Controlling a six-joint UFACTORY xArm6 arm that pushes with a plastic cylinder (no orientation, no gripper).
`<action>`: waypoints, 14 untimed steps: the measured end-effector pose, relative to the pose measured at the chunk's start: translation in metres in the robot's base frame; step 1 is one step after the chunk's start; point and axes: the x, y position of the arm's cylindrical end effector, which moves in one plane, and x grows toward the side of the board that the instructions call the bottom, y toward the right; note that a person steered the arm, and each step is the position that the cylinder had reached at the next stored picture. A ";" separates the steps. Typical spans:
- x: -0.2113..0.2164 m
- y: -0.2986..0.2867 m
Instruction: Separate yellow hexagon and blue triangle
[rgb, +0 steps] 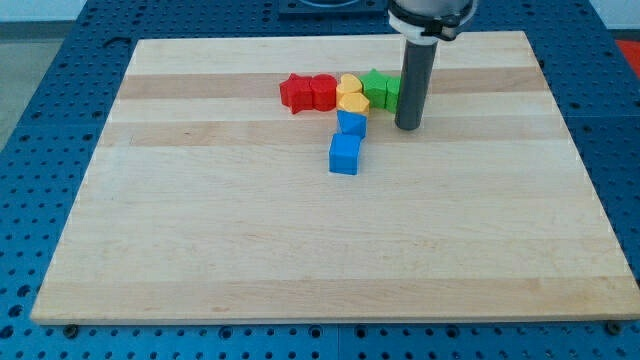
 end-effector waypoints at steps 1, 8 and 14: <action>0.029 0.027; 0.018 -0.281; -0.007 -0.116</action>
